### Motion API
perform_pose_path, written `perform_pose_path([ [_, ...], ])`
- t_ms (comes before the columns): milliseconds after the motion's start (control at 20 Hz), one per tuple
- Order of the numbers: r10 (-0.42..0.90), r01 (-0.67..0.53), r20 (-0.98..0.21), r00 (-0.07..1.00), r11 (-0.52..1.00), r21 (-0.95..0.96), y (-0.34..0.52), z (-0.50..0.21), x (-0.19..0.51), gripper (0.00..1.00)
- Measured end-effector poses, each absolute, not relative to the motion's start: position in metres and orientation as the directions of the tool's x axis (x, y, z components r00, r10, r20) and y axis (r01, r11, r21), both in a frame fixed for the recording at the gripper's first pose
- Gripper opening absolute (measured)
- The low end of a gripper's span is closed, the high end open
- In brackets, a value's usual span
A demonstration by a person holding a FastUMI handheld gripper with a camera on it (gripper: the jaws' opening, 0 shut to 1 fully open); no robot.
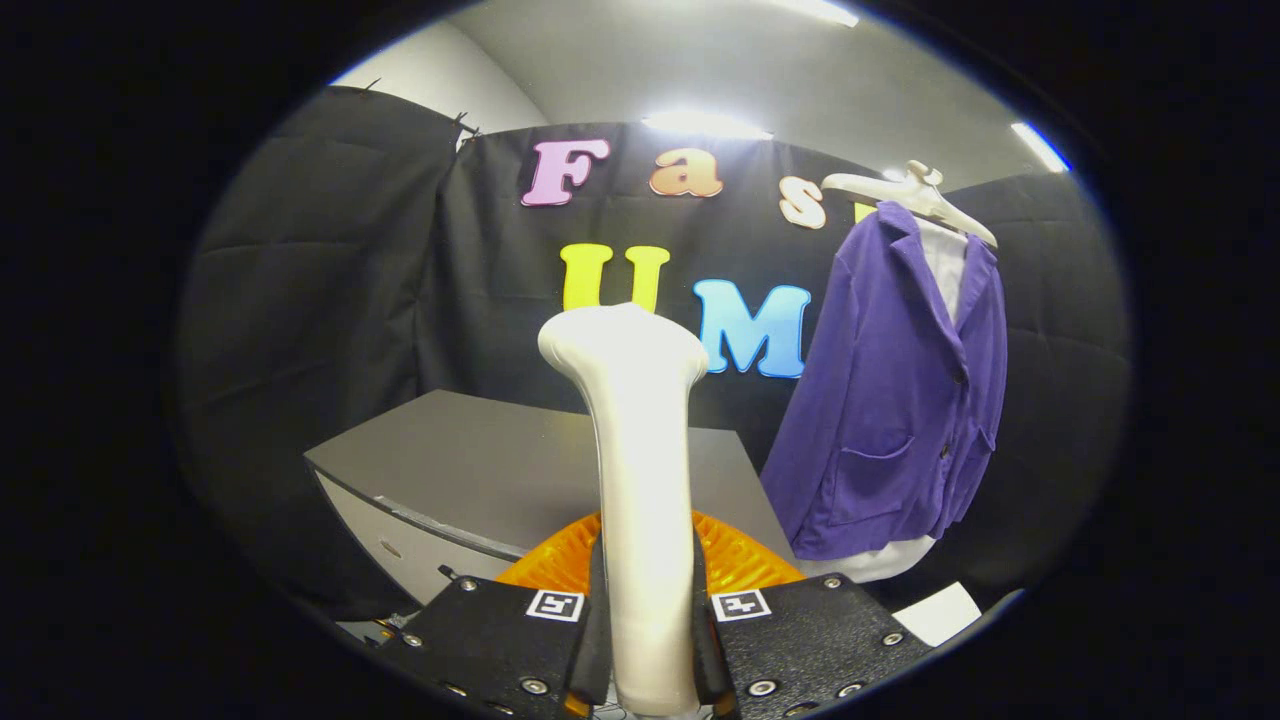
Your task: Iron the clothes twice with a garment steamer, once on the left side and once on the right side.
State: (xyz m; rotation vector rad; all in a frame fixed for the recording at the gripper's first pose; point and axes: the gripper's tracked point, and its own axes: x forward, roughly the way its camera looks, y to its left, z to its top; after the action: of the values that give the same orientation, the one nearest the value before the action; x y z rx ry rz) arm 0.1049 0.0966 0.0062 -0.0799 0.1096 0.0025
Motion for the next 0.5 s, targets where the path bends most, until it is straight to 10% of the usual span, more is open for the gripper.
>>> perform_pose_path([
  [500,-0.084,0.082,-0.065,0.994,0.996,-0.031,-0.005,0.025,0.074,0.32],
])
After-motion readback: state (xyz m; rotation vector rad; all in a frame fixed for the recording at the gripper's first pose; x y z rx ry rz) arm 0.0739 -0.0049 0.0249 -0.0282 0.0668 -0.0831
